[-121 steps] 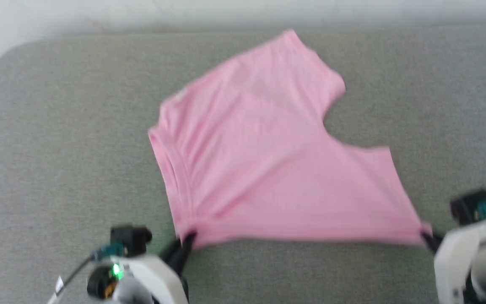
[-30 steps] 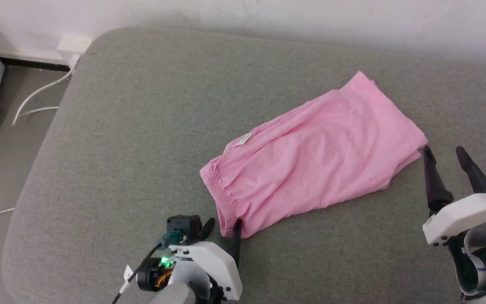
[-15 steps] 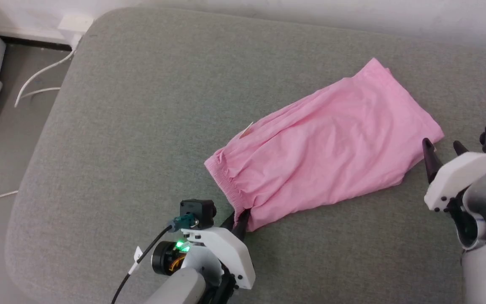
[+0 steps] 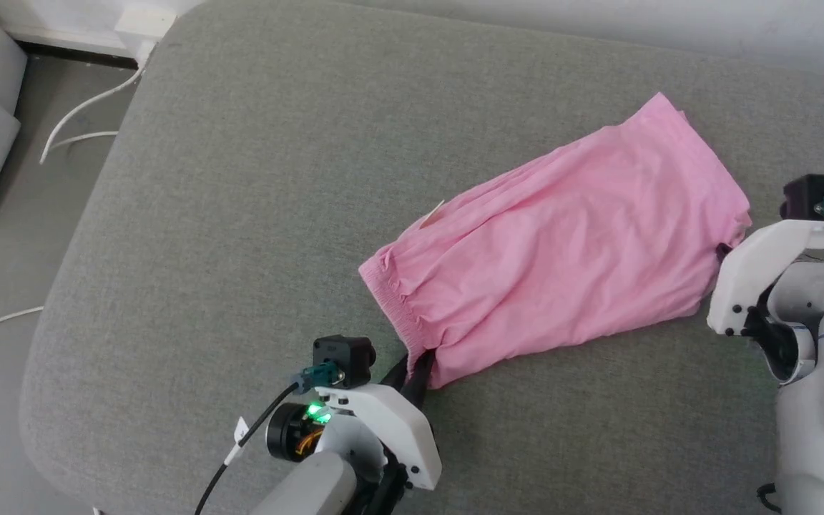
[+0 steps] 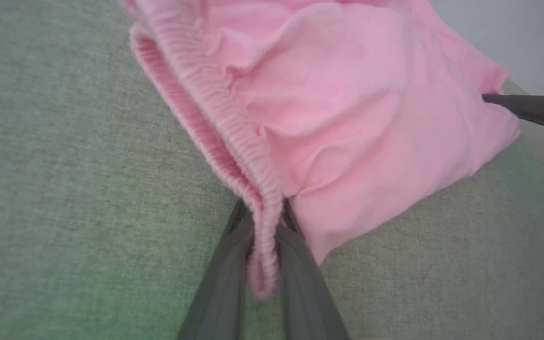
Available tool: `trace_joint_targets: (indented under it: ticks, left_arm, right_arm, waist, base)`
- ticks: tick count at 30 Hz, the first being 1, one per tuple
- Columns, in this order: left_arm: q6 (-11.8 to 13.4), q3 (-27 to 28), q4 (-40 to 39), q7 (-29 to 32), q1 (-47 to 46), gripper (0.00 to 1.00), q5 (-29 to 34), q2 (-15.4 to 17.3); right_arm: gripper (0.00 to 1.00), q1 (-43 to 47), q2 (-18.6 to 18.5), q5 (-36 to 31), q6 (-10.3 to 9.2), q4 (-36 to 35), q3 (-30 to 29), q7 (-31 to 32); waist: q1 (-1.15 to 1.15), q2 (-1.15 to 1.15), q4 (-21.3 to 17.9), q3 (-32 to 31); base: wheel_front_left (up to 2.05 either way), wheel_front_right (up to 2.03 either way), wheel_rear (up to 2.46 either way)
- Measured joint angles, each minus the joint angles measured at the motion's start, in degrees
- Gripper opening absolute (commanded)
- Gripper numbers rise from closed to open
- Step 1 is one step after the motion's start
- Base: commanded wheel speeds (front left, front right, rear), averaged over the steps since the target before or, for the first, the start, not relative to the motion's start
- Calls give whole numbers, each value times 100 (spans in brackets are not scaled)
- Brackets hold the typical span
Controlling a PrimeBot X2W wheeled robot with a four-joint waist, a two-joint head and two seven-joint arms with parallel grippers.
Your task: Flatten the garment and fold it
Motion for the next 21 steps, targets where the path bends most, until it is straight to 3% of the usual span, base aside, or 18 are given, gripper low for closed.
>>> trace_joint_targets:
  ticks: [5, 9, 16, 21]
  left_arm:
    - [-2, -15, 29, -20, 3, 0, 0, 44]
    - [-9, -31, -13, 38, 64, 0, -42, 154]
    - [19, -18, -560, 326, 416, 0, -121, 601]
    - [87, -67, -1158, 748, 606, 0, -132, 984]
  right_arm:
    - [0, 304, 33, 85, 0, -414, -78, -264]
    - [0, 959, 37, 456, 0, -1166, -62, -390]
    - [0, 2536, 42, 1228, 0, -2582, 16, -270]
    - [0, 3330, 42, 1666, 0, -2974, 5, -194]
  waist:
    - [0, 0, -51, -132]
    - [0, 0, -106, -312]
    - [-1, 0, -397, -601]
    - [-1, 0, -694, -713]
  base:
    - [0, 0, 0]
    - [0, 0, 0]
    - [0, 0, 0]
    - [0, 0, 0]
